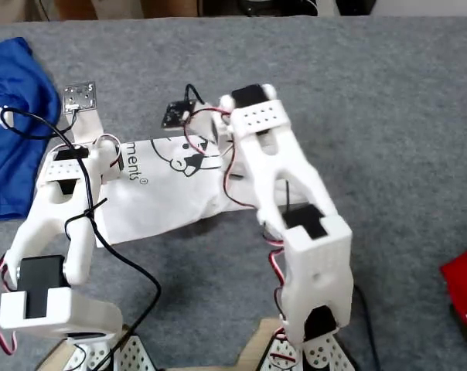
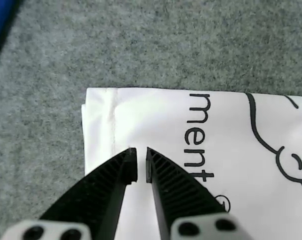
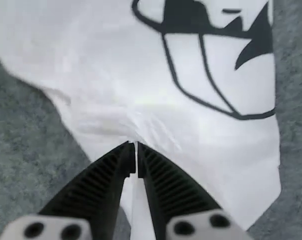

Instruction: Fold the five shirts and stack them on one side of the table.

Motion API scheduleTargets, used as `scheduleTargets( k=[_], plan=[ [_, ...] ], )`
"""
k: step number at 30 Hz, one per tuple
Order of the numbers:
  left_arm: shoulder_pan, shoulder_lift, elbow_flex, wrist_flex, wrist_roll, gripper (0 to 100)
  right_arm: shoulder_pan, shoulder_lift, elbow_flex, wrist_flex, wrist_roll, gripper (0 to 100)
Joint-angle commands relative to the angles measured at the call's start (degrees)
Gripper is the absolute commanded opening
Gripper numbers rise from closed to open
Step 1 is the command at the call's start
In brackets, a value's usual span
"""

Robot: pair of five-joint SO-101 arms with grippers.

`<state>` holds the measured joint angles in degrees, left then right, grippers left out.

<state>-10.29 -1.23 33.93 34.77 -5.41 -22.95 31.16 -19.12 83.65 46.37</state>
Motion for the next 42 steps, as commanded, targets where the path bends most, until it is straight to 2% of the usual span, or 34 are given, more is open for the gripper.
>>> scheduleTargets(
  k=[1, 4, 11, 16, 19, 22, 26, 30, 33, 38, 42],
  plan=[
    [0.35, -0.40, -1.93, -0.70, -0.18, 5, -0.57, 3.74, -7.87, -3.08, -2.55, 2.2],
    [0.35, -0.40, -1.93, -0.70, -0.18, 5, -0.57, 9.01, -14.20, -1.58, -2.55, 2.2],
    [0.35, -0.40, -1.93, -0.70, -0.18, 5, -0.22, 18.42, -30.20, 9.76, -2.46, 2.2],
    [0.35, -0.40, -2.02, -0.70, -0.18, 5, 2.33, 17.80, -47.60, 18.73, -2.73, 2.2],
    [0.26, -0.57, -2.64, -0.26, -0.53, 5, 4.97, 13.76, -54.46, 18.81, -7.38, 2.2],
    [-1.41, -0.92, -7.82, 5.36, -0.62, 5, 6.64, 8.22, -51.65, 18.81, -9.14, 2.2],
    [-5.45, 1.19, -18.81, 16.97, -0.79, 6, 7.34, 0.75, -39.60, 18.73, -10.46, 2.2],
    [-8.62, 5.58, -25.93, 25.67, -5.54, 16, 7.34, -4.44, -28.70, 18.55, -10.64, 2.2],
    [-10.20, 9.71, -30.33, 30.51, -6.24, 23, 8.22, -6.29, -24.40, 18.55, -10.73, 2.2],
    [-10.29, 17.89, -37.27, 38.86, -6.15, 24, 9.80, -6.64, -23.16, 18.64, -10.81, 2.2],
    [-10.29, 26.15, -42.90, 40.79, -5.89, 24, 10.15, -6.81, -21.76, 18.64, -11.69, 2.2]
  ],
)
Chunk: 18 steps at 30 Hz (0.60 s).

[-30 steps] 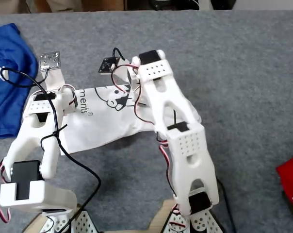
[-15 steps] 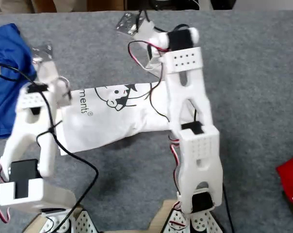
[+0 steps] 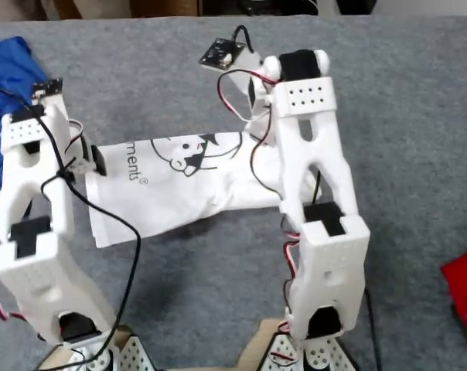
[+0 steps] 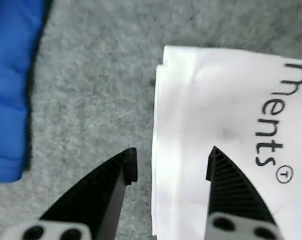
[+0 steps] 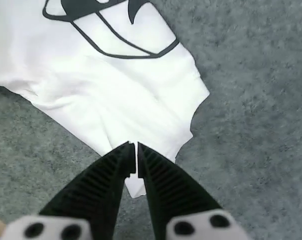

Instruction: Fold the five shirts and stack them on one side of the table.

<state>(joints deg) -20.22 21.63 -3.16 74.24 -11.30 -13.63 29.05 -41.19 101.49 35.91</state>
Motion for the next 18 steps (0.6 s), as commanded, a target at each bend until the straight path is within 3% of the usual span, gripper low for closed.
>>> scheduleTargets(
  k=[1, 10, 18],
  plan=[
    [-0.53, 5.32, -7.12, 1.32, 0.09, 24, 0.84, -4.70, 0.40, 0.79, -2.02, 2.2],
    [0.26, 21.85, -23.30, 13.10, 0.09, 22, 1.10, -4.88, 0.57, 0.79, -2.64, 2.2],
    [0.44, 33.89, -39.38, 23.74, 0.09, 2, 1.10, -4.88, 0.22, 0.79, -2.64, 2.1]
  ],
)
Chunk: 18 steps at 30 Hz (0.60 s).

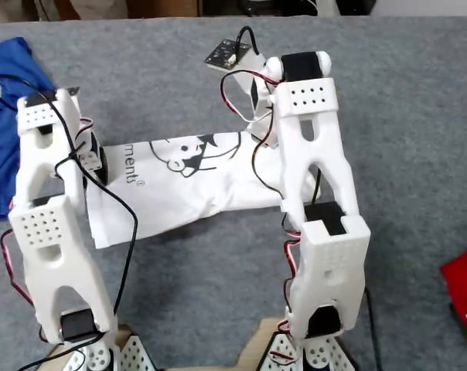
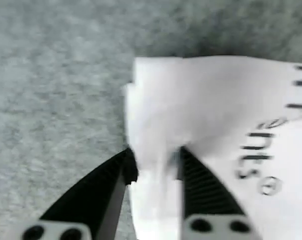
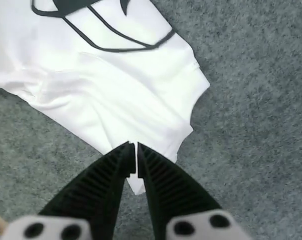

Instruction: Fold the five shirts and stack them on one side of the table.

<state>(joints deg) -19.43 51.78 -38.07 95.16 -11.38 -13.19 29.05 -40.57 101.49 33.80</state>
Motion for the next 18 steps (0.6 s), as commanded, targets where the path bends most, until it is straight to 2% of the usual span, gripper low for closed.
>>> scheduleTargets(
  k=[1, 6, 10, 14, 18],
  plan=[
    [-0.44, 4.97, -6.33, 3.96, 0.18, 3, 0.66, -4.88, -0.40, 0.79, -0.53, 2.1],
    [-1.49, 8.13, -12.40, 5.45, 0.18, 2, 0.66, -4.88, -0.40, 0.79, -0.53, 2.1],
    [-5.80, 8.04, -17.41, 5.54, -0.70, 2, 0.66, -4.97, -0.40, 0.88, -0.53, 2.1],
    [-10.73, 8.04, -21.01, 5.54, -7.47, 2, 0.66, -4.97, -0.31, 0.88, -0.62, 2.1],
    [-12.13, 7.08, -21.36, 5.54, -12.48, 2, 0.40, -4.88, -0.04, 0.88, -0.62, 2.0]
  ],
)
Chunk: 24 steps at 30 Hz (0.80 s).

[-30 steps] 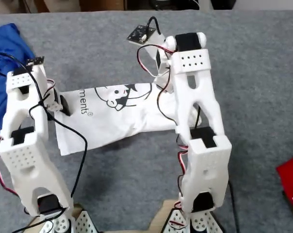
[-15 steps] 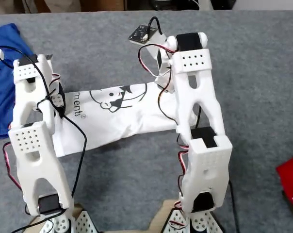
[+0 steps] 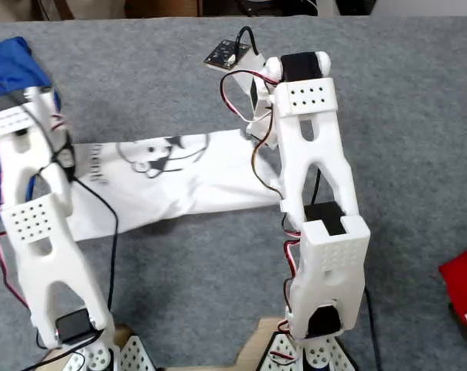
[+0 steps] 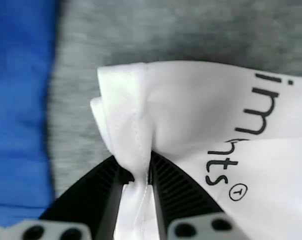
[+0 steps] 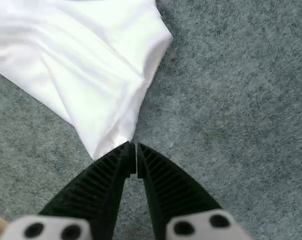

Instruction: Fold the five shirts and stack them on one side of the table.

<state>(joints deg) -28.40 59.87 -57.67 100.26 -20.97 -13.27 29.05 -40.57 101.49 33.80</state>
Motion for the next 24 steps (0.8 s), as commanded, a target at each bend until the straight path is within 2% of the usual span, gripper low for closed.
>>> scheduleTargets(
  k=[1, 5, 14, 24],
  plan=[
    [-2.99, -1.71, -1.76, 0.44, -2.99, 2, 0.48, -4.88, -0.04, 0.88, -0.62, 2.0],
    [-0.35, -5.41, -1.76, 0.44, -2.81, 2, 0.84, -4.88, -0.04, 0.88, -0.62, 2.0],
    [10.90, -9.27, -1.23, 0.44, -0.35, 2, 1.54, -4.88, 2.07, 0.88, -0.53, 2.1],
    [19.43, -11.38, -1.76, 0.44, 8.09, 2, 9.98, -12.70, 9.27, 0.79, -0.18, 2.1]
  ],
)
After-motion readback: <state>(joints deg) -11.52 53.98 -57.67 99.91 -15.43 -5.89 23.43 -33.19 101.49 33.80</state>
